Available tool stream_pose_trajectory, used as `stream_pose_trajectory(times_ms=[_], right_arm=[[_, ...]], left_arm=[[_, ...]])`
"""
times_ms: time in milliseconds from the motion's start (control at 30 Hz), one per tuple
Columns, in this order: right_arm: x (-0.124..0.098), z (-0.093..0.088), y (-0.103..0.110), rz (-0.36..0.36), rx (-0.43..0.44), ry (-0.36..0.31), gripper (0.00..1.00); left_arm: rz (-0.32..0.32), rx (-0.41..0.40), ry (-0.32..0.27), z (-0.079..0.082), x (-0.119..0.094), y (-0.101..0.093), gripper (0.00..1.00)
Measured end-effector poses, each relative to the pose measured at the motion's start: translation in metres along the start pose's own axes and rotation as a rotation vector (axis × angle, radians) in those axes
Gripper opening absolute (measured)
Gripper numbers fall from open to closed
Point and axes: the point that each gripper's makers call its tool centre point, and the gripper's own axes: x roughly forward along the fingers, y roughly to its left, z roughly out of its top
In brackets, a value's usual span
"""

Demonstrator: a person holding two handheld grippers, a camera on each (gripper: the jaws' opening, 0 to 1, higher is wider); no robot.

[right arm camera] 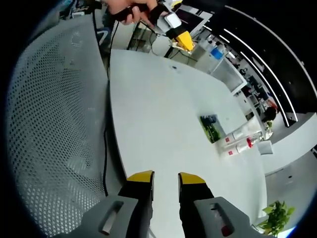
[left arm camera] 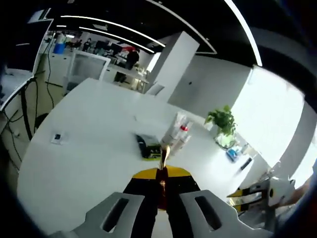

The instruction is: Arrange the skincare products in the storage area until every visible bottle or jar stands upright without overlapping.

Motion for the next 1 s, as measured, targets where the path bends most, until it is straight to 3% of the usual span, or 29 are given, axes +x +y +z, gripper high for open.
stream_pose_trajectory(times_ms=[167,400,467,600,733,833,900,1000], right_arm=[[-0.002,0.004,-0.001,0.001,0.001,-0.022,0.12],[-0.017,0.042,0.001,0.048,0.112,-0.213,0.13],[-0.023,0.049,0.000,0.061,0.134,-0.243,0.15],[-0.032,0.075,-0.005,0.096,0.219,-0.342,0.18],[-0.041,0.108,-0.004,0.209,0.405,-0.471,0.23],[-0.045,0.129,-0.004,0.341,0.643,-0.557,0.25],[-0.046,0.138,-0.011,0.377,0.768,-0.611,0.23],[-0.049,0.144,-0.016,0.426,0.871,-0.653,0.17]], left_arm=[[-0.072,0.023,-0.031,-0.003,-0.014,-0.020,0.04],[-0.169,0.065,-0.020,-0.021,-0.029,-0.046,0.04],[-0.199,0.118,-0.039,-0.022,-0.032,-0.054,0.04],[-0.206,0.124,-0.067,-0.025,-0.038,-0.060,0.04],[-0.214,0.175,-0.084,-0.022,-0.039,-0.068,0.04],[-0.231,0.157,-0.107,-0.021,-0.039,-0.075,0.04],[-0.252,0.213,-0.106,-0.024,-0.041,-0.084,0.04],[-0.285,0.250,-0.124,-0.025,-0.044,-0.095,0.04]])
